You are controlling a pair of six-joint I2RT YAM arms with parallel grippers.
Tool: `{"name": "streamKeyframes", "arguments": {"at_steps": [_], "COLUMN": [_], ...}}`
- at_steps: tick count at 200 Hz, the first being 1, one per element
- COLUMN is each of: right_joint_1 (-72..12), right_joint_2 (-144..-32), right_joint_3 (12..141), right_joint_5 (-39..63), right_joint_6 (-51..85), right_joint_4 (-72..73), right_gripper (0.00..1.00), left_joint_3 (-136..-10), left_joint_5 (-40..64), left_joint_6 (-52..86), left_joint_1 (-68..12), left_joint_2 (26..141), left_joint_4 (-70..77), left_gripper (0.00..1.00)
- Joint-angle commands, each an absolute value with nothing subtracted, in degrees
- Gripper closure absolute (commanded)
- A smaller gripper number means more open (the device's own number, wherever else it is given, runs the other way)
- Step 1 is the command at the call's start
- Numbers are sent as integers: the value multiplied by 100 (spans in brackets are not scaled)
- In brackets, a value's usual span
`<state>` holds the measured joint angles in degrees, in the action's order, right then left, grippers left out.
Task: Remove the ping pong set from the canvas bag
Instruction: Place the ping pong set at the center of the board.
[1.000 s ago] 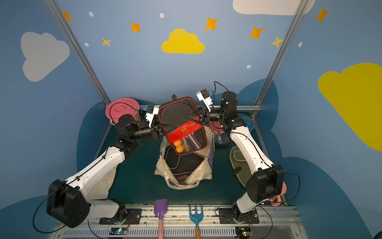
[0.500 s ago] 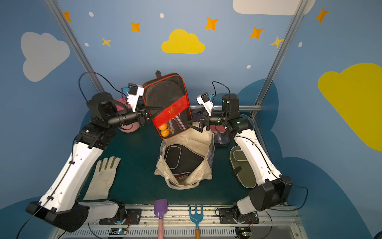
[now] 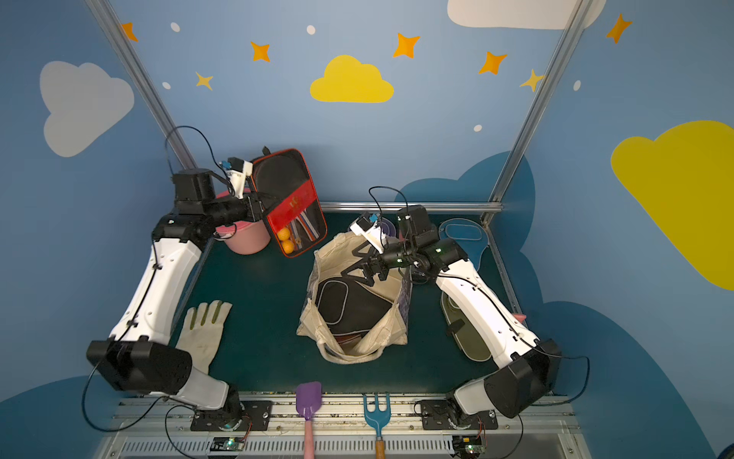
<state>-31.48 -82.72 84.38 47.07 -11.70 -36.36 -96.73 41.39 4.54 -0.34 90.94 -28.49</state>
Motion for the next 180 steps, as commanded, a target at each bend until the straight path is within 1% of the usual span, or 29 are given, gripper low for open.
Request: {"name": "streamKeyframes", "arguments": {"at_steps": [1, 40, 62, 93, 116, 163, 180], "right_joint_1": [-3224, -3352, -3440, -3527, -3524, -3525, -3524], "right_joint_2": [-8371, -8503, -8637, -8774, -8923, -9141, -9175], "right_joint_3": [8275, 8124, 8169, 8141, 8180, 8283, 8314], "right_joint_5": [4376, 4219, 4056, 3804, 3751, 3616, 3576], "right_joint_6": [-1366, -1211, -1037, -854, -812, -714, -646], "right_joint_4": [-4151, -4664, -4919, -5071, -5160, -5274, -5265], "right_gripper": [10, 10, 10, 10, 10, 10, 10], "left_joint_3": [-9800, -9993, -10583, -11816, -12448, -12972, -13461], "left_joint_5": [4510, 4350, 4613, 5175, 5033, 4369, 4187], "left_joint_6": [528, 398, 155, -187, -374, -511, -602], "left_joint_1": [-19, 72, 129, 99, 5, -101, -170], "left_joint_2": [9330, 10267, 10944, 12122, 12751, 13386, 13802], "left_joint_4": [-2482, -2529, -2909, -3893, -4479, -4764, -5072], "left_gripper": [97, 96, 97, 97, 97, 97, 97]}}
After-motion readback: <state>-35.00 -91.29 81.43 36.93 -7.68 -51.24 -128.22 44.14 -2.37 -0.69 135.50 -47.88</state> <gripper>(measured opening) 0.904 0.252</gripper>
